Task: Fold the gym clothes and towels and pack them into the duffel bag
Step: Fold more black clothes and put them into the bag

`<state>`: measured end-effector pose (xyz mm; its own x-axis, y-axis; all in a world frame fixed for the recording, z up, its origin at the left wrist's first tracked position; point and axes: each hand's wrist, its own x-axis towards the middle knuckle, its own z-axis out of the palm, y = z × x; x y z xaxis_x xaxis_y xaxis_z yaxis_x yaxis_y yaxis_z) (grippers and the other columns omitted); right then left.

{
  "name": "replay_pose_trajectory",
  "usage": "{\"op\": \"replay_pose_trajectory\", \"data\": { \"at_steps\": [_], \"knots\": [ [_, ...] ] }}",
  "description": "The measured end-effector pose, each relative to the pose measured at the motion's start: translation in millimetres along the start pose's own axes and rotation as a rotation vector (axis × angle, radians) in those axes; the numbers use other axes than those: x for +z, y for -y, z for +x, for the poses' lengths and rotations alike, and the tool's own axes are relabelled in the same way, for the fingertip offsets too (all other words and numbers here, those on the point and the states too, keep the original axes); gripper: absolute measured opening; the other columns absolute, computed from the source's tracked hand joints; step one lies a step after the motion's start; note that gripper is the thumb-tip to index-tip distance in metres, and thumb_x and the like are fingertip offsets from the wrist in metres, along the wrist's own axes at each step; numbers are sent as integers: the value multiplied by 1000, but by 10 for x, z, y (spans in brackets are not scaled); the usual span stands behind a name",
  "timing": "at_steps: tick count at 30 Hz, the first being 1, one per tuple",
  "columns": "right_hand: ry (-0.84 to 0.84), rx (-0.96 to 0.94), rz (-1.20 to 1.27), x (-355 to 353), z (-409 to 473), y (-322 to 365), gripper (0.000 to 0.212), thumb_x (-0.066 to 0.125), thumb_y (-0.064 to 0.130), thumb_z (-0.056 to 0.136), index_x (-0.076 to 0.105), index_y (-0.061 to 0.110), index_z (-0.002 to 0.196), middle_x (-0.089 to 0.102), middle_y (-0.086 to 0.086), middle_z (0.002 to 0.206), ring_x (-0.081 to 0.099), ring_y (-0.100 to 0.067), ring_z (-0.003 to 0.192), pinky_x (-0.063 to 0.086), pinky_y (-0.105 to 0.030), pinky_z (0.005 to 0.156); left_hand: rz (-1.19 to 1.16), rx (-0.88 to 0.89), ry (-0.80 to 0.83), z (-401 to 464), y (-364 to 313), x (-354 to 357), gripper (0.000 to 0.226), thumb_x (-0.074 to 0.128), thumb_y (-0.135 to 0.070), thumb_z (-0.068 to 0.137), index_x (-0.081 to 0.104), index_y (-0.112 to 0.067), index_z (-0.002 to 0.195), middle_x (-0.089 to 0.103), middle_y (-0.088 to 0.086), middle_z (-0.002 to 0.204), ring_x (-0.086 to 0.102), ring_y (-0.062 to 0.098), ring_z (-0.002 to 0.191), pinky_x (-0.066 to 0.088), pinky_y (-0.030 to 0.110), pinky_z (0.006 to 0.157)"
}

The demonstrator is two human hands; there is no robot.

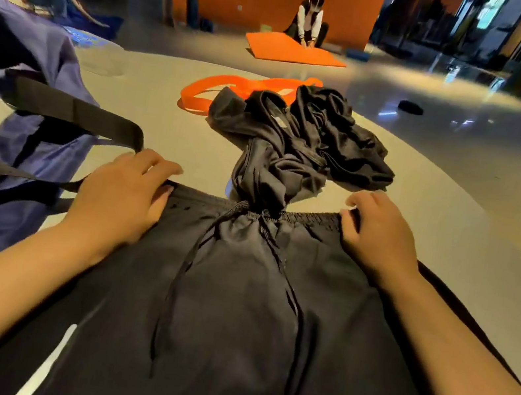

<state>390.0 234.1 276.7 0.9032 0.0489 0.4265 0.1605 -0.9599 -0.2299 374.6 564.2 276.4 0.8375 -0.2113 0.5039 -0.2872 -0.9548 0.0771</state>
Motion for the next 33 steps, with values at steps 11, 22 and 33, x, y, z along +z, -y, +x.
{"op": "replay_pose_trajectory", "data": {
  "at_steps": [11,22,33],
  "knots": [
    [31,-66,-209,-295,-101,97,36,39,40,98,52,13,118,52,-11,120,47,-32,106,35,-41,84,64,120,2,-50,-440,-440,30,48,-25,90,66,-7,107,63,17,105,58,39,85,46,44,64],
    [550,105,-70,-1113,-1924,-115,82,7,82,75,14,45,148,10,5,160,6,-12,146,7,-41,119,-57,89,597,-1226,-1280,-629,98,-35,-86,44,-18,-55,136,-7,-16,160,-12,9,146,-6,49,117],
    [355,14,20,-795,-1516,-419,59,33,65,92,36,38,144,29,5,155,26,-16,142,19,-39,117,-67,20,539,-973,-1254,-464,94,-7,-88,63,15,-50,147,12,-14,159,4,11,147,1,55,117]
  ]
}}
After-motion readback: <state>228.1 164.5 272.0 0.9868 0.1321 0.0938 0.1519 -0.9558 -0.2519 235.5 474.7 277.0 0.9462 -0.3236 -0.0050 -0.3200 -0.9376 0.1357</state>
